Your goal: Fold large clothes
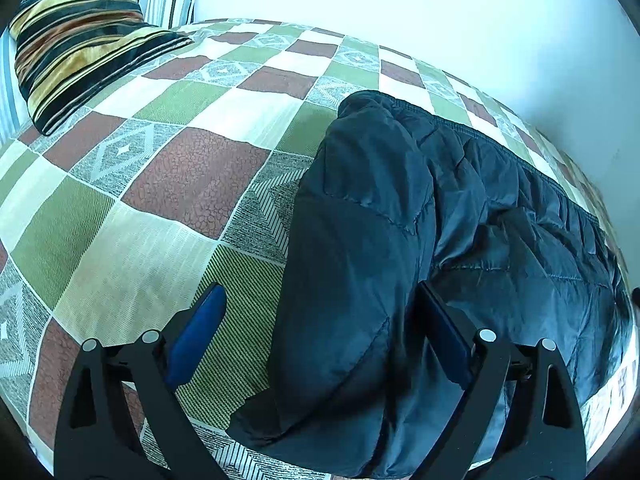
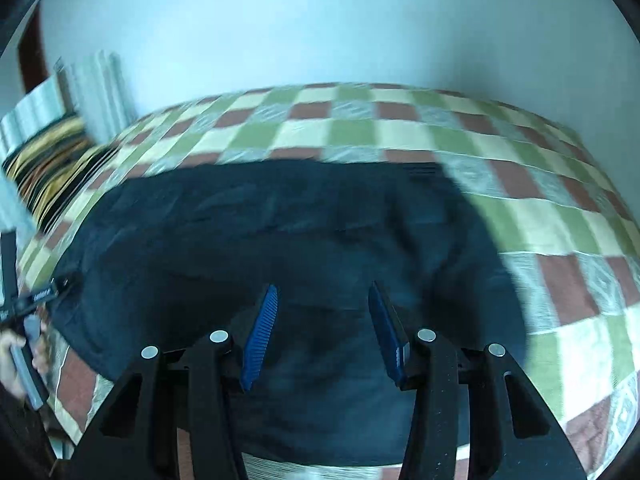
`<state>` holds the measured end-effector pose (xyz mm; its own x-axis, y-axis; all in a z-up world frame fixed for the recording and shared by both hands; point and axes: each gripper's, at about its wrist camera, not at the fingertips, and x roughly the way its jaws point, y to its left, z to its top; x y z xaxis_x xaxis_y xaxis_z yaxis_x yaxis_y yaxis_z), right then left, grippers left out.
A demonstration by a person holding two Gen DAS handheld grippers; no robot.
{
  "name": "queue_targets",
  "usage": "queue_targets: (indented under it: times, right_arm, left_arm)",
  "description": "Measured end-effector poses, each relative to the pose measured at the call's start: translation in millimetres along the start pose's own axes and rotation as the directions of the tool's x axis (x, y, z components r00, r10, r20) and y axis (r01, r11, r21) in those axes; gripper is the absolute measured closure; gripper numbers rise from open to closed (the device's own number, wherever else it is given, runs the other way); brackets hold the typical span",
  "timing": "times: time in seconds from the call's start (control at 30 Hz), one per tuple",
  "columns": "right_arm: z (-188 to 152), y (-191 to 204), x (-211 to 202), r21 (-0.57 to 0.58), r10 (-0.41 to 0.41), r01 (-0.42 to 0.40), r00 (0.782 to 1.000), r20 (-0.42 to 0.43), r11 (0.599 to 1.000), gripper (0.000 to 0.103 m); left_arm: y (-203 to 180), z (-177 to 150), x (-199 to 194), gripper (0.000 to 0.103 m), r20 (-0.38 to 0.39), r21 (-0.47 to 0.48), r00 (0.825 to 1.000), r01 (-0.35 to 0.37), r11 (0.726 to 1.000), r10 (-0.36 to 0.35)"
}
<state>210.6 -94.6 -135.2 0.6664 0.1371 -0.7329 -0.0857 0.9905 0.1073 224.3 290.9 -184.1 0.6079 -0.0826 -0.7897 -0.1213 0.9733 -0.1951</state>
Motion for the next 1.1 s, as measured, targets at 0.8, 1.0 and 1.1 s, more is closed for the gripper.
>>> queue_targets:
  times: [0.8,1.0,1.1]
  right_arm:
    - [-6,100,75,-0.074,-0.073,0.069,0.995,-0.064,0.995,0.055]
    - [-8,104,77,-0.08,-0.085,0.081,0.995,-0.056,0.994,0.055]
    - [-9,106,78,-0.082,-0.092,0.087,0.994,-0.055,0.993,0.055]
  left_arm:
    - [-2,40,5,0.009,-0.055,0.135,0.993,0.108,0.985,-0.101]
    - [0,57,32,0.009,-0.151,0.16,0.982,0.138,0.977,-0.114]
    - [-2,58,44,0.009,-0.192,0.161,0.974,0.153,0.975,-0.121]
